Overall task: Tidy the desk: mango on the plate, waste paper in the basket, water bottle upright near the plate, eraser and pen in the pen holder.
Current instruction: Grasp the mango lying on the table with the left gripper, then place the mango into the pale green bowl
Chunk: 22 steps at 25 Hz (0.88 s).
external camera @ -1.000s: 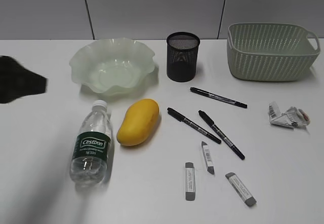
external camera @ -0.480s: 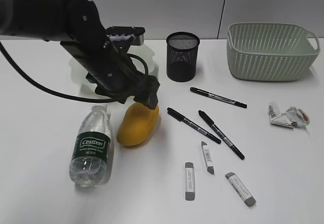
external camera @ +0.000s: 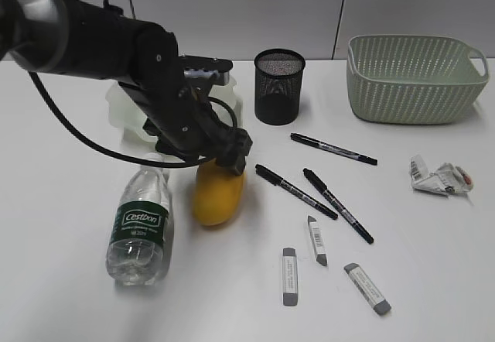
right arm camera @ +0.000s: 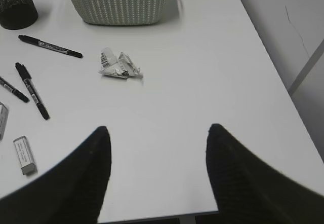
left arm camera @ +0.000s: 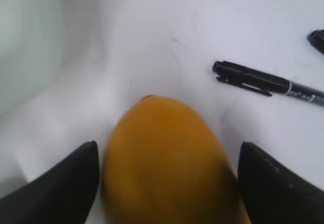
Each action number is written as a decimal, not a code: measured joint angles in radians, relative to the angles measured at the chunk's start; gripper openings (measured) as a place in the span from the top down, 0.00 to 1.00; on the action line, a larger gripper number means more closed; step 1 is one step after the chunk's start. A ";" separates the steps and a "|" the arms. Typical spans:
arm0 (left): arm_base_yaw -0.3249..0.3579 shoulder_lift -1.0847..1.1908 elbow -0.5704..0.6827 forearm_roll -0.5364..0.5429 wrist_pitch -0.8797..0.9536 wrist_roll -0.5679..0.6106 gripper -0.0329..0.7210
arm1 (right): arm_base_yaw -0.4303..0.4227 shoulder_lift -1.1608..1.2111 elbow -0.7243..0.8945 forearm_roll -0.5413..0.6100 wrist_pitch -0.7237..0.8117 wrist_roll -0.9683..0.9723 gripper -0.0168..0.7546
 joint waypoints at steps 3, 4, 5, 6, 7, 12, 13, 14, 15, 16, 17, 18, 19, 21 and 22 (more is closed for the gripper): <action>-0.004 0.035 -0.005 0.003 -0.001 -0.001 0.11 | 0.000 0.000 0.000 0.000 0.000 0.000 0.36; -0.004 0.042 -0.006 0.005 0.006 -0.001 0.11 | 0.000 0.000 0.000 0.000 0.000 0.000 0.36; -0.004 0.048 -0.006 0.005 0.014 -0.001 0.12 | 0.000 0.000 0.000 0.000 0.000 0.000 0.36; -0.004 0.053 -0.006 0.005 0.024 -0.001 0.13 | 0.000 0.000 0.000 0.000 0.000 0.000 0.36; -0.004 0.054 -0.007 0.005 0.029 -0.001 0.15 | 0.000 0.000 0.000 0.000 0.000 0.000 0.36; -0.004 0.009 0.001 0.015 0.022 -0.001 0.16 | 0.000 0.000 0.000 0.000 0.000 0.000 0.36; -0.004 -0.019 0.002 0.022 0.005 -0.001 0.16 | 0.000 0.000 0.000 0.000 0.000 0.000 0.36; -0.002 -0.054 0.002 0.034 -0.023 -0.001 0.16 | 0.000 0.000 0.000 0.000 0.000 0.000 0.36; 0.000 -0.086 0.002 0.058 -0.057 -0.001 0.16 | 0.000 0.000 0.000 0.000 0.000 0.000 0.36; 0.008 -0.124 0.002 0.084 -0.097 -0.001 0.16 | 0.000 0.000 0.000 0.000 0.000 0.000 0.36; 0.017 -0.158 0.001 0.104 -0.132 -0.001 0.16 | 0.000 0.000 0.000 0.000 0.000 0.000 0.36; 0.035 -0.179 0.000 0.132 -0.178 -0.001 0.16 | 0.000 0.000 0.000 0.000 0.000 0.000 0.36; 0.059 -0.195 -0.001 0.154 -0.228 -0.001 0.16 | 0.000 0.000 0.000 0.000 0.000 0.000 0.36; 0.109 -0.196 -0.001 0.175 -0.325 -0.001 0.16 | 0.000 0.000 0.000 0.000 0.000 0.000 0.36; 0.136 -0.186 -0.001 0.182 -0.378 -0.001 0.16 | 0.000 0.000 0.000 0.000 0.000 0.000 0.36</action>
